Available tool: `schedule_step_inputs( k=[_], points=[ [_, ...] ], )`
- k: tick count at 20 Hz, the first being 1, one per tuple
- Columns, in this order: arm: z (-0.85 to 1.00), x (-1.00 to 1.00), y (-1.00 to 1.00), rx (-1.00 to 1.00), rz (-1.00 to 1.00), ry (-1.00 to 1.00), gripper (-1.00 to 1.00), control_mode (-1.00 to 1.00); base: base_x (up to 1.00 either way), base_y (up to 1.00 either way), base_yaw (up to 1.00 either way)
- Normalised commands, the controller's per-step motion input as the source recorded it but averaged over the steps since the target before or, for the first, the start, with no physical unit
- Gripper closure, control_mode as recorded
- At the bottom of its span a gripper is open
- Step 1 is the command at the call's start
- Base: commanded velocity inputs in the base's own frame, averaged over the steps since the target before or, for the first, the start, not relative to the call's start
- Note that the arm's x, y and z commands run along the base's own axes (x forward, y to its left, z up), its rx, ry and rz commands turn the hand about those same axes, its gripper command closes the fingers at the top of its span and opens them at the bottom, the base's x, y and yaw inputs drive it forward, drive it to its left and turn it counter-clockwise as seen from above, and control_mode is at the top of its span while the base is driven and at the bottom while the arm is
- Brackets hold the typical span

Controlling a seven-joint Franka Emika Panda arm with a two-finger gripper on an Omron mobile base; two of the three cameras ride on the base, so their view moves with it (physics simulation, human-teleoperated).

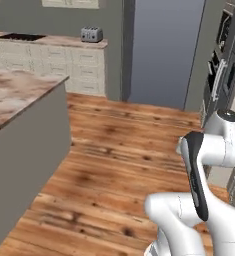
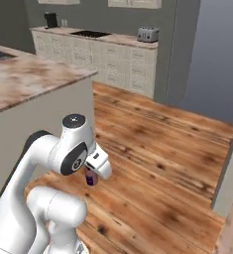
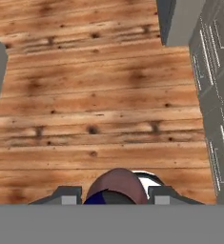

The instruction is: There is a wine glass and glass cup on the dining counter. Place the wine bottle next to the wine glass and the juice bottle next to the glass cup.

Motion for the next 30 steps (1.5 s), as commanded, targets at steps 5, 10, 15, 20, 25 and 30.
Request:
schedule_step_inputs(
  k=[5,10,15,20,25,30],
  points=[
    [0.0,0.0,0.0,0.0,0.0,0.0,1.0,1.0,0.2,0.0,0.92],
    [0.0,0.0,0.0,0.0,0.0,0.0,1.0,1.0,0.39,0.0,0.76],
    [0.0,0.0,0.0,0.0,0.0,0.0,1.0,1.0,0.48,0.0,0.52],
    [0.0,0.0,0.0,0.0,0.0,0.0,1.0,1.0,0.32,0.12,0.67],
    [0.0,0.0,0.0,0.0,0.0,0.0,1.0,1.0,0.32,0.41,0.46],
    [0.0,0.0,0.0,0.0,0.0,0.0,1.0,1.0,0.47,0.69,0.11]
  ],
)
